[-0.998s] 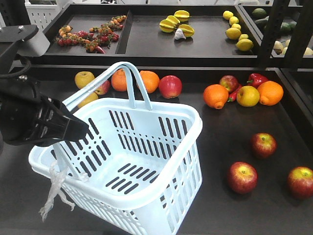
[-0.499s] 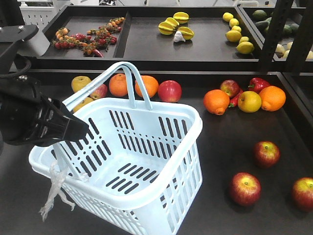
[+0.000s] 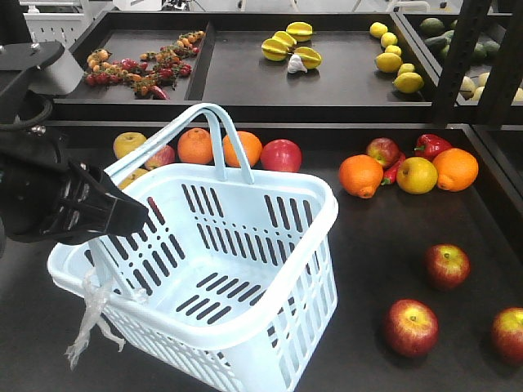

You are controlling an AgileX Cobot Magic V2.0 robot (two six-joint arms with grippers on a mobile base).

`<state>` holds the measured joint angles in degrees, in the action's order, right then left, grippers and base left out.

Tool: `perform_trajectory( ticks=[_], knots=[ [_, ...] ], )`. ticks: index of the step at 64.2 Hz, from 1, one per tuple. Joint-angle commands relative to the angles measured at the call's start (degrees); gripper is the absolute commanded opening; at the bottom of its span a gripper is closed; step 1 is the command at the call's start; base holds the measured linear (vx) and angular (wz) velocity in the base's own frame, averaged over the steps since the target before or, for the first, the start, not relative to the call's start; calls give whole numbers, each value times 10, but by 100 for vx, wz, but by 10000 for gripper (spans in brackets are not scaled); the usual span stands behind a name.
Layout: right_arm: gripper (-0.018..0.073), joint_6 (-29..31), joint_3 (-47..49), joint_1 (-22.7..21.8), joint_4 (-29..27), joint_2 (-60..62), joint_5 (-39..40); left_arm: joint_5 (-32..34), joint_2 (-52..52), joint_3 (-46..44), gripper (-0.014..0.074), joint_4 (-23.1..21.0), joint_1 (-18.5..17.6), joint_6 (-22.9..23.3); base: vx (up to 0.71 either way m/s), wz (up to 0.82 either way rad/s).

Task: Pick three apples into basket with both arms

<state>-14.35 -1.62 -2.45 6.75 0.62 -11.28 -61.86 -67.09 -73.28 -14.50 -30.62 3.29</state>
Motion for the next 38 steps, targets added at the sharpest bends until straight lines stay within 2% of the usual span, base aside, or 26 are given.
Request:
perform_trajectory(
  ticks=[1, 38],
  knots=[
    [-1, 3, -9, -3, 6, 6, 43, 42, 13, -17, -8, -15, -3, 4, 3, 0],
    [-1, 3, -9, -3, 6, 6, 41, 42, 13, -17, -8, -15, -3, 4, 2, 0]
  ],
)
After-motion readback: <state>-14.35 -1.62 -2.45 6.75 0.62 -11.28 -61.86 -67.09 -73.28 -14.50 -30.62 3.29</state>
